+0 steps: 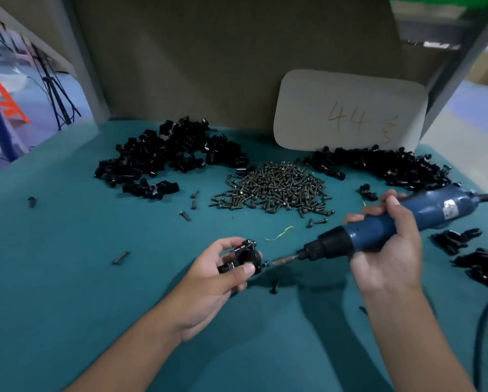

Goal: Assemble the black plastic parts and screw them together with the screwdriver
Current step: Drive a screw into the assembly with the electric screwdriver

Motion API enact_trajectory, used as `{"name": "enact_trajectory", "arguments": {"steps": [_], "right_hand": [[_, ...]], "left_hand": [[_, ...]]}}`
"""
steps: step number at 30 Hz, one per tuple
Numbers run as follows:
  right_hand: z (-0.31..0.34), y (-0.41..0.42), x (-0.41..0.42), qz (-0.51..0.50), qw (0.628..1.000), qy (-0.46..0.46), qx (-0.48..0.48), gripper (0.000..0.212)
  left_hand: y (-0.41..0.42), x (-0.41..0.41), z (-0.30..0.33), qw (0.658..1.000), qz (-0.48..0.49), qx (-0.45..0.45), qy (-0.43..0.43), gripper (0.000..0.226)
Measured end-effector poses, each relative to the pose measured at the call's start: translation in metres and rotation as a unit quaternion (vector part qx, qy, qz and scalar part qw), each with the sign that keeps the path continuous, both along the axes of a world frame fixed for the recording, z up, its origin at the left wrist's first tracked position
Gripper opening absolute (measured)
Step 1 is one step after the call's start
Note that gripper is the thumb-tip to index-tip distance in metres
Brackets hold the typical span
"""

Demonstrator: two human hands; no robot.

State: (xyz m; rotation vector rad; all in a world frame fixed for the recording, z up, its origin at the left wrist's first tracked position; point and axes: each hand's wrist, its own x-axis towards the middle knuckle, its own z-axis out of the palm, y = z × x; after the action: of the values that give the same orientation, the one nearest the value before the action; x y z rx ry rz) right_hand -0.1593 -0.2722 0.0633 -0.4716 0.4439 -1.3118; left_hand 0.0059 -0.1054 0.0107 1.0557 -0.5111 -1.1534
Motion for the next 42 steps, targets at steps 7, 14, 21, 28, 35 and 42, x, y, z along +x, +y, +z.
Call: {"name": "enact_trajectory", "arguments": {"steps": [7,14,21,28,35,42], "right_hand": [[-0.004,0.006,0.003,-0.011,1.0,0.011,0.006,0.026],[-0.002,0.015,0.002,-0.006,0.999,0.006,-0.048,0.024],[0.008,0.021,-0.001,0.005,0.993,0.023,-0.118,0.032],[0.017,0.029,-0.005,0.023,0.987,0.014,-0.159,0.018],[0.028,0.036,-0.01,0.057,0.971,0.033,-0.228,0.022],[0.027,0.042,-0.005,0.005,0.97,0.064,-0.235,0.017]], "left_hand": [[0.002,0.001,-0.001,1.0,-0.022,0.014,-0.004,0.052],[0.004,0.0,0.004,0.999,-0.025,0.019,0.017,0.051],[0.007,0.003,0.006,0.994,-0.069,0.022,0.077,0.054],[0.007,0.005,0.008,0.991,-0.086,0.022,0.097,0.053],[0.011,0.007,0.008,0.975,-0.14,0.042,0.167,0.036],[0.006,0.009,0.007,0.98,-0.089,0.051,0.17,0.034]]}}
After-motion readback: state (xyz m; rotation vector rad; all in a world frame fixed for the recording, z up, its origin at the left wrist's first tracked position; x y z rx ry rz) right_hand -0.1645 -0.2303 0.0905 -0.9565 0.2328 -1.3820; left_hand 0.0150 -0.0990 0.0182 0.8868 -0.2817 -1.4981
